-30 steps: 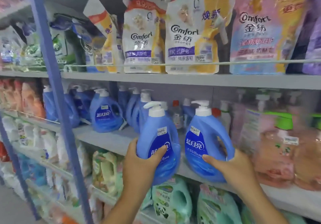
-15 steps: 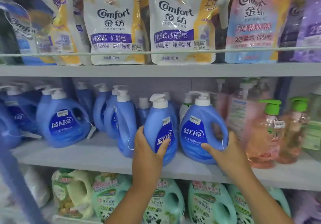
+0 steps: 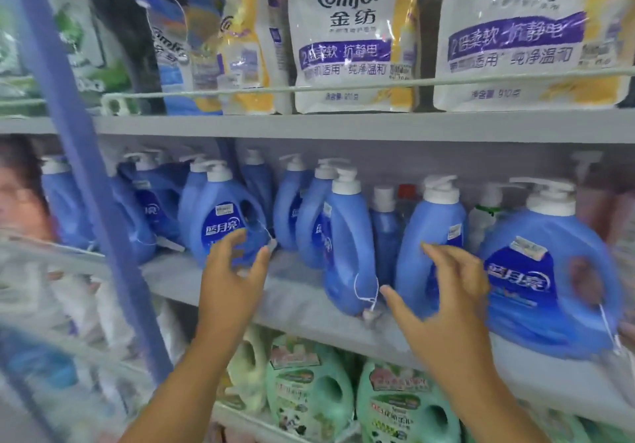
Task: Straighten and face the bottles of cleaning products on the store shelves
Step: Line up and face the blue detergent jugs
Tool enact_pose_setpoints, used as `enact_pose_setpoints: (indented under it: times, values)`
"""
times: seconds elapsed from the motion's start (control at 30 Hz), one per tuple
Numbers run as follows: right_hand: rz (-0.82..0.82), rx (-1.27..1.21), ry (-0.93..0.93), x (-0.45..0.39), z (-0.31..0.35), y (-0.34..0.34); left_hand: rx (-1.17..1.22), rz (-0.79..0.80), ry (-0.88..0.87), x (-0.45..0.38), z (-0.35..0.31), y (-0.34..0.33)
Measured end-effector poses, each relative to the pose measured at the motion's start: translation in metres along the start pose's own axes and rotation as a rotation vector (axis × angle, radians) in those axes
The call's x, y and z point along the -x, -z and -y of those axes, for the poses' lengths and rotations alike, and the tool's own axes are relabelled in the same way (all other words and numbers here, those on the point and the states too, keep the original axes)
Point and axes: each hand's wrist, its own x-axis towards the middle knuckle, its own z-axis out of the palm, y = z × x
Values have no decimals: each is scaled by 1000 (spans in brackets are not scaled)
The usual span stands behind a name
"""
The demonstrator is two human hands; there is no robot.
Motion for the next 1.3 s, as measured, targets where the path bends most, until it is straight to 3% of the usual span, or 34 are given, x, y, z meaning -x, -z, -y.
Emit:
enact_pose_setpoints:
  times: [0.07, 0.13, 0.27, 0.53, 0.67, 0.73, 0.8, 0.9, 0.97, 1.0, 1.1, 1.13, 1.17, 1.27, 1.3]
  values:
    - [-84, 107, 4, -2, 11, -23, -107, -109, -15, -37, 36, 22]
    - [-141, 55, 8, -3, 28, -48, -163, -134, -7, -75, 66, 37]
    - [-159, 93, 41, -15, 61, -102, -4, 156, 71, -126, 104, 39]
    - [-216, 251, -282, -55, 48, -118, 280, 528, 66, -144, 131, 46]
    - [-282, 430, -287, -56, 53, -116, 472, 776, 78, -135, 118, 35]
    - [-375, 489, -183, -54, 64, -118, 549, 874, 75, -128, 110, 21]
    - [-410, 345, -40, -48, 82, -126, 593, 942, 75, -121, 102, 7]
    - [-117, -152, -110, -57, 110, -145, 558, 1023, -2, -116, 92, -8]
    - [69, -105, -190, -71, 114, -157, 452, 947, -143, -121, 89, -7]
    - [104, -45, -234, -78, 110, -162, 394, 803, -220, -128, 89, -2]
    - [86, 3, -349, -87, 102, -166, 208, 126, -430, -170, 107, 25]
    - [75, 28, -340, -88, 99, -164, 97, -48, -435, -186, 116, 34]
    - [60, 52, -322, -87, 97, -162, 2, -125, -360, -201, 124, 42]
    - [21, 108, -286, -86, 100, -152, -69, 123, 116, -217, 132, 45]
    - [8, 123, -283, -85, 102, -149, -69, 178, 173, -215, 132, 41]
